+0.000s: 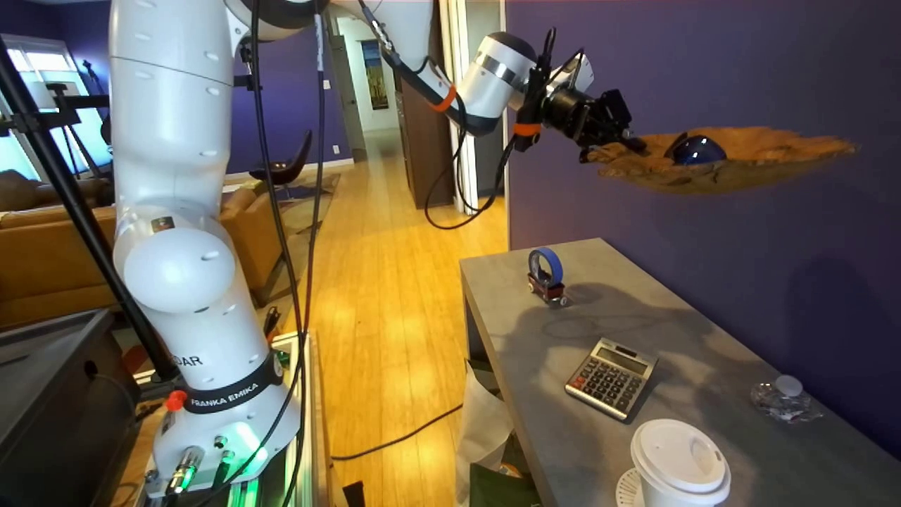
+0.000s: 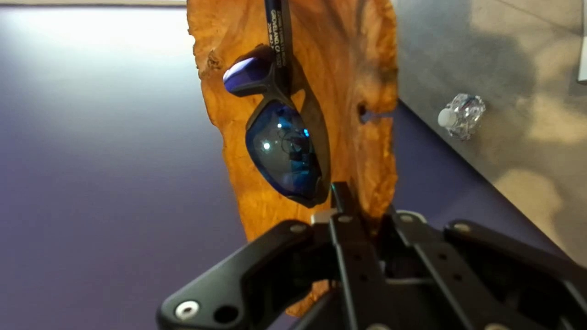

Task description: Move the key bowl from the right to the left

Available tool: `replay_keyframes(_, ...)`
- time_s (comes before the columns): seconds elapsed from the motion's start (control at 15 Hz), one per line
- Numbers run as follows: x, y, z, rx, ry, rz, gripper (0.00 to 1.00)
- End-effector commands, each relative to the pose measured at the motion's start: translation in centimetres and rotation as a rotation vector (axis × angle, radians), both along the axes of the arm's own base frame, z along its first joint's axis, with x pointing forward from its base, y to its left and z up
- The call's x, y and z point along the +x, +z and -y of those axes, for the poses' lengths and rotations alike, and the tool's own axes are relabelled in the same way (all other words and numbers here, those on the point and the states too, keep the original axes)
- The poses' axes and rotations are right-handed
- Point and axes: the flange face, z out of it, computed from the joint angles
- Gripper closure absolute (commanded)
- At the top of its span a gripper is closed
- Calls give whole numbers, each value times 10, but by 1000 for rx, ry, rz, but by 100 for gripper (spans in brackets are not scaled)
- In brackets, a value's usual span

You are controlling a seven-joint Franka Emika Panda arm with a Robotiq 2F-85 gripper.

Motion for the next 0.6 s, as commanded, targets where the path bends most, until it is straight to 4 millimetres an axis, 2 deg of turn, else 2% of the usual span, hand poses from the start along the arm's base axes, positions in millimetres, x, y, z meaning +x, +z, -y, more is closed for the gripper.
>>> replay_keyframes(0.0, 18, 36, -48, -112, 152, 16, 97)
replay_keyframes(0.2, 24, 54, -98, -146, 311, 29, 97)
replay_keyframes(0.33, 23, 58, -131, -137, 429, 17, 97)
replay_keyframes(0.53, 21, 61, -166, -79, 492, -19, 97)
